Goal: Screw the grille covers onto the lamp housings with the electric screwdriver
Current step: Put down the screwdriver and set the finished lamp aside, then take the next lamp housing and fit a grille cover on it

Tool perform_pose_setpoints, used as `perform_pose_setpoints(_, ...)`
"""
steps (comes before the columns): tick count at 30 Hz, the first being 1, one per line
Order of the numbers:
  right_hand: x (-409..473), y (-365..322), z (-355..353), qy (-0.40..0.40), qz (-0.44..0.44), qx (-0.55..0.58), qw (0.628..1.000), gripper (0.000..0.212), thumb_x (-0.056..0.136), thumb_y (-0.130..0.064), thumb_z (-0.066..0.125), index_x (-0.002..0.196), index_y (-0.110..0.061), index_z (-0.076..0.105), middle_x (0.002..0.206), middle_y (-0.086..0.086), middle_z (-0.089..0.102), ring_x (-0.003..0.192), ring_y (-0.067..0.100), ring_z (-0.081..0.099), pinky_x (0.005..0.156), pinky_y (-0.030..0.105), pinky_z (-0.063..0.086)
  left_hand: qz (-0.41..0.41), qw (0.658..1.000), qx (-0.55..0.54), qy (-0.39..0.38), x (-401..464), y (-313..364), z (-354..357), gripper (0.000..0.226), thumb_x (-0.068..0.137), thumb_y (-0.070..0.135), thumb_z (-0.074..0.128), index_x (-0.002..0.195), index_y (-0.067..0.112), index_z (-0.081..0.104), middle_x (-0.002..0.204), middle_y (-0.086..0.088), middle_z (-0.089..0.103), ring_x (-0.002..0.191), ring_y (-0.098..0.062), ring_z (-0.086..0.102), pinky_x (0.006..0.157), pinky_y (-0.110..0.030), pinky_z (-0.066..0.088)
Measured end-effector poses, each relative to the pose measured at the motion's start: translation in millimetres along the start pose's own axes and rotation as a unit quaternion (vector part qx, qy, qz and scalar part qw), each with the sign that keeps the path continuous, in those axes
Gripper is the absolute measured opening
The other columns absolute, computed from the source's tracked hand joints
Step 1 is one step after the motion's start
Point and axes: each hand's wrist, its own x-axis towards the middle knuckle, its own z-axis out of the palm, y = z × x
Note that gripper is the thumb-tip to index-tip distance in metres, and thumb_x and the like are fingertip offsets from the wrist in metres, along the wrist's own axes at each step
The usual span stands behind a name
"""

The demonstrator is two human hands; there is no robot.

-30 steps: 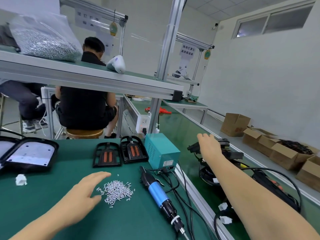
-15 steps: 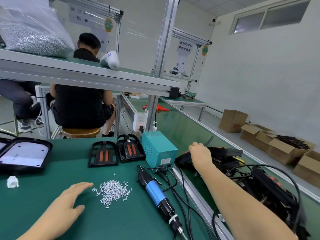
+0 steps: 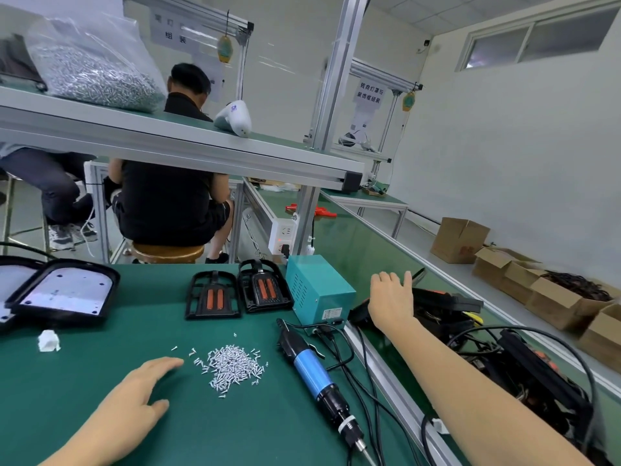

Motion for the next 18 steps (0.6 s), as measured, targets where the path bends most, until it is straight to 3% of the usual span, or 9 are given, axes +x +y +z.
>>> perform_pose_setpoints(5,-24.7,-49.6,-29.6,0.034,-0.055,0.124,0.990,0.049,0.098,-0.020,0.043,0.146,-0.015,0.033,0.151,0.001,0.036,0.142,0.019,0.026,0.119,0.048,0.006,0.003,1.000,0.001,0.009,-5.3,0.0,0.2,0.056,0.085,0.001,0.061,0.132,0.027,0.047,0.137,0.013,0.043,0.131,-0.009,0.036,0.111,-0.024,0.024)
perform_pose_setpoints(10,-64.8,-117.4,-57.4,-0.025,-0.138,0.257,0.956,0.052,0.106,-0.039,0.025,0.152,-0.015,0.025,0.160,0.000,0.024,0.148,0.017,0.014,0.120,0.046,-0.002,0.003,0.999,0.006,0.033,-7.9,2.9,-5.2,0.056,0.087,0.003,0.059,0.137,0.024,0.043,0.142,0.010,0.040,0.134,-0.010,0.033,0.111,-0.022,0.022)
perform_pose_setpoints(18,-125.2,-219.5,-49.4,-0.116,-0.265,0.277,0.916,0.060,0.104,-0.049,0.018,0.156,-0.018,0.015,0.164,-0.003,0.011,0.150,0.013,0.003,0.119,0.044,-0.007,-0.003,0.994,0.090,0.067,-21.4,-4.5,-13.9,0.058,0.094,0.022,0.053,0.147,0.026,0.030,0.152,0.011,0.028,0.140,-0.007,0.023,0.113,-0.020,0.017)
